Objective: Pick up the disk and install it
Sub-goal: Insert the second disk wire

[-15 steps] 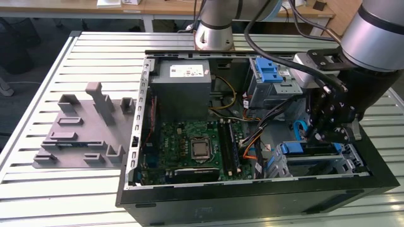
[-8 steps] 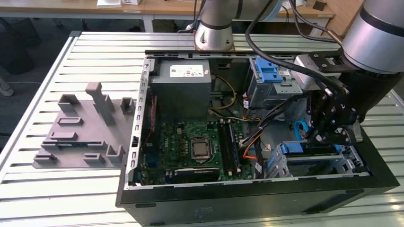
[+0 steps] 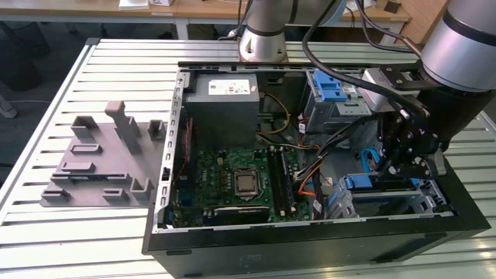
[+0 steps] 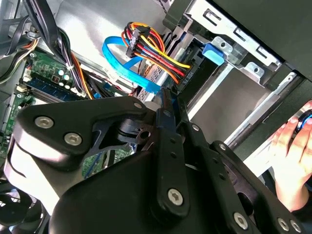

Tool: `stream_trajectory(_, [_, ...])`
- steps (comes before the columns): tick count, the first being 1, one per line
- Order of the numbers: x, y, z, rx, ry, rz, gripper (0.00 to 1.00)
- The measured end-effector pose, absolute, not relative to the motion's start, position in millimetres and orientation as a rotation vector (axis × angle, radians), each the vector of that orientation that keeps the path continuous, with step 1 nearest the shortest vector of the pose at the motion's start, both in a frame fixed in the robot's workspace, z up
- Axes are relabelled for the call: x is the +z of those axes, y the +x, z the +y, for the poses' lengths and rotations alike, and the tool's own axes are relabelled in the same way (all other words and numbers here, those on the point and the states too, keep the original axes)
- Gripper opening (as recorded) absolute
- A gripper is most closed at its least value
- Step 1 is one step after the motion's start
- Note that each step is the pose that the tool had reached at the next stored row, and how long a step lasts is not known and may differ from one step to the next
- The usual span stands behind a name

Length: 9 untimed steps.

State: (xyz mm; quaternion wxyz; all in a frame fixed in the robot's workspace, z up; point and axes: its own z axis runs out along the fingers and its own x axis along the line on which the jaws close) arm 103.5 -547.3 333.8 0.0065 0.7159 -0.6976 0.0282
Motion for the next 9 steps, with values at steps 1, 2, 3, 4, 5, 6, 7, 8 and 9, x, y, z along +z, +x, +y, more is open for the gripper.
stream_trajectory(1, [333.6,103.5,-547.3,0.088,2.239,-2.183,0.16])
stream_trajectory(2, [333.5,103.5,-547.5,0.088,2.238,-2.184,0.16])
stream_trajectory(3, [333.4,103.5,-547.6,0.088,2.237,-2.185,0.16])
stream_trajectory(4, [333.3,103.5,-547.9,0.088,2.237,-2.186,0.16])
stream_trajectory(5, [333.3,103.5,-548.0,0.088,2.236,-2.186,0.16])
stream_trajectory(6, [333.1,103.5,-548.1,0.088,2.236,-2.186,0.16])
stream_trajectory(7, [332.9,103.5,-548.1,0.088,2.236,-2.186,0.16])
stream_trajectory(8, [332.6,103.5,-548.2,0.088,2.236,-2.186,0.16])
stream_trajectory(9, [332.4,103.5,-548.3,0.088,2.236,-2.186,0.16])
